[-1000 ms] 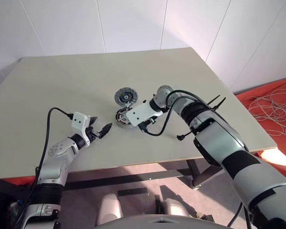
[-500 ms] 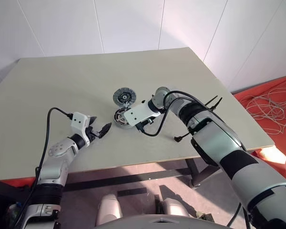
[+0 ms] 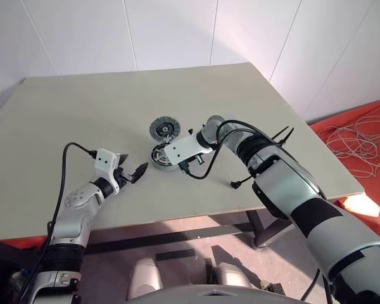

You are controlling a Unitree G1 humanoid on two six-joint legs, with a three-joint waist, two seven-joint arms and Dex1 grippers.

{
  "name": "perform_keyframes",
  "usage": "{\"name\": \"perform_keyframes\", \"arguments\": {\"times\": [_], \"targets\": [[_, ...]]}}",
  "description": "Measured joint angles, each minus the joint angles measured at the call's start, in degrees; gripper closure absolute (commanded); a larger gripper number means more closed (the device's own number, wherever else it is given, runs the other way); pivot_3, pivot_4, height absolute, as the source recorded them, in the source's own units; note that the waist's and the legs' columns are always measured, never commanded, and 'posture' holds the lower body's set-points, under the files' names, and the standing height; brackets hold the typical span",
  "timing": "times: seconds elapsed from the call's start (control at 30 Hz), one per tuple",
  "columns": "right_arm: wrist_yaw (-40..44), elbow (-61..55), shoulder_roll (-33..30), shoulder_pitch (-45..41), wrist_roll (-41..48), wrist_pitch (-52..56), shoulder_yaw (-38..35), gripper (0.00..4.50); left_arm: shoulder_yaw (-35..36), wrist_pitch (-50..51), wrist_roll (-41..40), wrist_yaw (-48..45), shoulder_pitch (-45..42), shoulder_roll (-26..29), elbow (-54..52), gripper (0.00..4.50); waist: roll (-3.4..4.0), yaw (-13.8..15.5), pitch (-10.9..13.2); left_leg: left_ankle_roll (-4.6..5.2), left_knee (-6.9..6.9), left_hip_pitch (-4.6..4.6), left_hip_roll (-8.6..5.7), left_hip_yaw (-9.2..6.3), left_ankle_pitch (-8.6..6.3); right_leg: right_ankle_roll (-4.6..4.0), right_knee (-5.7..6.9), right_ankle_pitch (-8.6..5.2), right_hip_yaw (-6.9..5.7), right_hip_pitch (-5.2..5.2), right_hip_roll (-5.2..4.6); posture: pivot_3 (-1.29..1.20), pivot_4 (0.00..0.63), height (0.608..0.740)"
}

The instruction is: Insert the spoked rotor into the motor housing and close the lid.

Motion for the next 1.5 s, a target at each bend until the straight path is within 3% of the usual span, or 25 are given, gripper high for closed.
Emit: {"name": "perform_keyframes", "arguments": {"times": [0.1, 0.57, 0.87, 1.1, 1.37, 1.5], "targets": [[-0.26, 0.01, 0.86, -0.05, -0.02, -0.12, -0.01, 4.49, -0.01, -0.13, 0.06, 0.02, -0.02, -0.11, 0.01, 0.0, 0.03, -0.03, 0.02, 0.0, 0.0, 0.0, 0.0, 0.0, 0.0, 0.0, 0.02, 0.0, -0.01, 0.0, 0.0, 0.0, 0.0, 0.74], [0.13, 0.16, 0.04, -0.06, 0.04, -0.98, -0.12, 4.49, 0.02, -0.42, 0.3, 0.03, 0.01, -0.33, 0.35, 0.0, 0.03, 0.01, 0.02, 0.0, 0.04, -0.02, 0.0, -0.01, 0.0, 0.0, 0.03, 0.0, -0.01, 0.02, -0.02, 0.0, 0.0, 0.74], [15.85, -9.34, -6.16, 3.6, 5.36, -3.03, -2.32, 4.49, 0.01, -0.66, 0.74, 0.09, -0.01, -0.83, 0.67, 0.0, 0.01, 0.17, 0.01, 0.17, 0.1, -0.15, 0.0, -0.01, -0.08, 0.0, -0.02, 0.0, -0.05, -0.03, -0.01, 0.0, 0.0, 0.74], [20.94, -21.26, -10.89, 9.44, 7.12, -2.42, -2.12, 4.49, -0.18, -1.14, 1.02, 0.07, -0.34, -1.51, 1.03, 0.0, -0.02, 0.5, 0.01, 0.22, 0.18, -0.15, 0.0, -0.01, -0.11, 0.0, 0.0, 0.01, -0.05, 0.0, -0.02, 0.0, 0.0, 0.74], [24.03, -32.73, -11.49, 15.02, 9.85, 13.17, -2.76, 4.49, -0.48, -1.31, 1.14, 0.09, -0.35, -1.87, 1.03, 0.0, -0.04, 1.28, -0.01, 0.22, 0.26, -0.02, 0.01, -0.01, -0.11, 0.0, 0.0, 0.01, -0.04, 0.16, -0.02, 0.0, 0.0, 0.74], [24.13, -36.55, -8.19, 16.51, 11.27, 30.68, -4.58, 4.49, -0.49, -1.31, 1.15, 0.13, -0.11, -1.98, 1.03, 0.0, -0.09, 0.83, -0.03, 0.15, 0.21, 0.24, 0.08, -0.01, -0.07, 0.0, 0.01, 0.01, -0.02, 0.33, 0.06, 0.0, 0.0, 0.74]]}}
